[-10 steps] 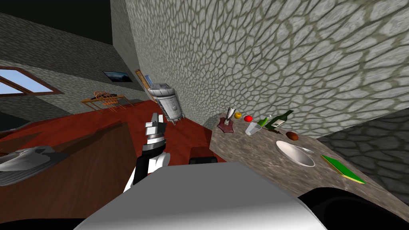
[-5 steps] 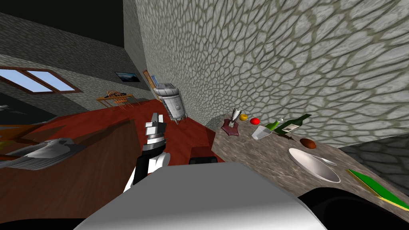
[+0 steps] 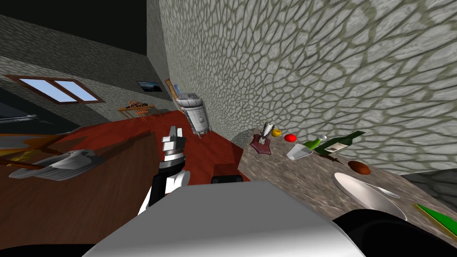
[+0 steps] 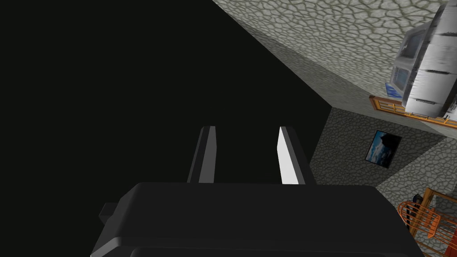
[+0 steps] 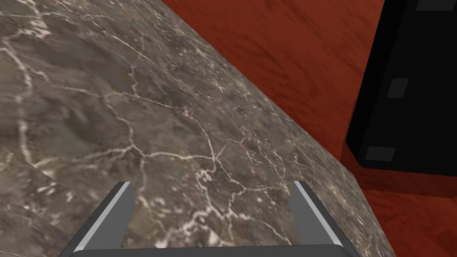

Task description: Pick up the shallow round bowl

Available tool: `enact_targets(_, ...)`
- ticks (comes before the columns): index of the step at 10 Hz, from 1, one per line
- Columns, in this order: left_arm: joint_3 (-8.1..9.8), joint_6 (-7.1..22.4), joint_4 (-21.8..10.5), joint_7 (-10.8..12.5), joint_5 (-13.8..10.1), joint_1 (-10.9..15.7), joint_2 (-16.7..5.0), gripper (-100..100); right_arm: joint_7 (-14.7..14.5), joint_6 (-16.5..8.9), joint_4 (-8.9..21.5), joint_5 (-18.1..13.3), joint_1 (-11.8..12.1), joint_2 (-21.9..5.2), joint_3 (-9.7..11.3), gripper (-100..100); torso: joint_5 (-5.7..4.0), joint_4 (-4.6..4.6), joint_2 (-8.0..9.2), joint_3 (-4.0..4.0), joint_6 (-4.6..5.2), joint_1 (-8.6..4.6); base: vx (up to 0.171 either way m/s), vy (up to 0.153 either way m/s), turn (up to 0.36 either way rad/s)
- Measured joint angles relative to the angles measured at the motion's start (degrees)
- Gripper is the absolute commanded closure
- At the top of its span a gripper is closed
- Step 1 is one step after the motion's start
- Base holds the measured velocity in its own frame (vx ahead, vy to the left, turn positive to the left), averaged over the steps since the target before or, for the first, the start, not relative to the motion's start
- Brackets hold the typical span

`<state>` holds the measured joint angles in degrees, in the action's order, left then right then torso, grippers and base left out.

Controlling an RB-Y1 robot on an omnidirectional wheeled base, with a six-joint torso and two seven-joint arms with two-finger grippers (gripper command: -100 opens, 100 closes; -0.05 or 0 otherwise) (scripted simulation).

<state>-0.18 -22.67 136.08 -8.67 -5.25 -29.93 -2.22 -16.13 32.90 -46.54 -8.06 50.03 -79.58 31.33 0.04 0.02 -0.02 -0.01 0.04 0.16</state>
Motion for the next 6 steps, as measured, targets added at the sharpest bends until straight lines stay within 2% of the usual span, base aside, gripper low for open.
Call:
enact_targets(1, 0.00, 0.0, 0.0, 0.0, 0.0, 0.0, 0.0, 0, 0.1, 0.3, 1.2, -0.1, -0.3, -0.7, 0.4, -100, 0.00, 0.00, 0.02, 0.01, 0.05, -0.02, 0.053, 0.025, 0.095)
enact_targets(2, 0.00, 0.0, 0.0, 0.0, 0.0, 0.0, 0.0, 0, -0.7, 0.2, 1.4, 0.7, 1.2, -2.2, -0.1, -100, 0.01, -0.01, -0.03, -0.02, 0.02, -0.01, 0.045, 0.012, 0.056)
enact_targets(3, 0.00, 0.0, 0.0, 0.0, 0.0, 0.0, 0.0, 0, -1.2, 0.6, 3.0, 0.5, 0.6, -2.3, 0.3, -100, -0.03, 0.00, 0.00, 0.00, 0.05, -0.06, 0.042, 0.008, 0.097)
enact_targets(4, 0.00, 0.0, 0.0, 0.0, 0.0, 0.0, 0.0, 0, -1.3, -0.2, 2.5, 0.6, 0.8, -3.7, 0.6, -100, -0.02, 0.00, -0.01, -0.01, 0.01, -0.08, 0.035, 0.007, 0.063)
enact_targets(6, 0.01, 0.0, 0.0, 0.0, 0.0, 0.0, 0.0, 0, -1.3, 0.1, 4.3, 0.2, -0.3, -3.9, 1.3, -100, -0.04, 0.02, 0.10, 0.06, 0.08, -0.10, 0.027, 0.001, 0.038)
